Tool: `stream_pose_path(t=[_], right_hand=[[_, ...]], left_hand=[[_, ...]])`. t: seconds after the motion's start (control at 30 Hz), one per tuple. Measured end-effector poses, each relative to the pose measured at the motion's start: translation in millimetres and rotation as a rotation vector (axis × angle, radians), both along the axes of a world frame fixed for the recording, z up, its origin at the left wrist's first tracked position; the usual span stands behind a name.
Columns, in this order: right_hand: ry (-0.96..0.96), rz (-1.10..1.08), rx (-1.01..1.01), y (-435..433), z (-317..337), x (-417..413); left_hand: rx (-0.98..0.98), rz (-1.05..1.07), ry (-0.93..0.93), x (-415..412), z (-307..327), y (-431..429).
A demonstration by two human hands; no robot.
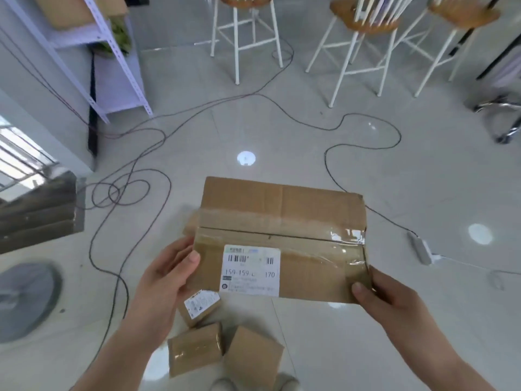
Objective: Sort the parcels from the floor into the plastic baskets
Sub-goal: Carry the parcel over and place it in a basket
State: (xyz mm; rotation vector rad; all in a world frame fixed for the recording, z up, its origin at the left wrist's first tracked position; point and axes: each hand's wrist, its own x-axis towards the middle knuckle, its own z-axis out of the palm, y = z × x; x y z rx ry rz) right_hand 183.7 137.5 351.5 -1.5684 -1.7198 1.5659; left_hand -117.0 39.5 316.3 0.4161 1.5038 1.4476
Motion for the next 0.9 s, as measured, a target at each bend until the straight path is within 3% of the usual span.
stream_pose_path(t=[0.17,0.33,0.53,0.9], right_hand=[[0.004,-0.021,0.066,-45,144,22],[0.018,-0.063,0.134,-87,214,45],[-0.002,-0.208,0.203,-138,249,58],[-0.008,-0.582,0.225,-262,258,41]], left_hand=[[0.041,-0.069,0.045,16,134,-37],[0.094,-0.064,0.059,36,191,-66],[0.139,-0.165,-0.020,51,218,-81],[0.214,-0.603,0.044,38,248,-89]])
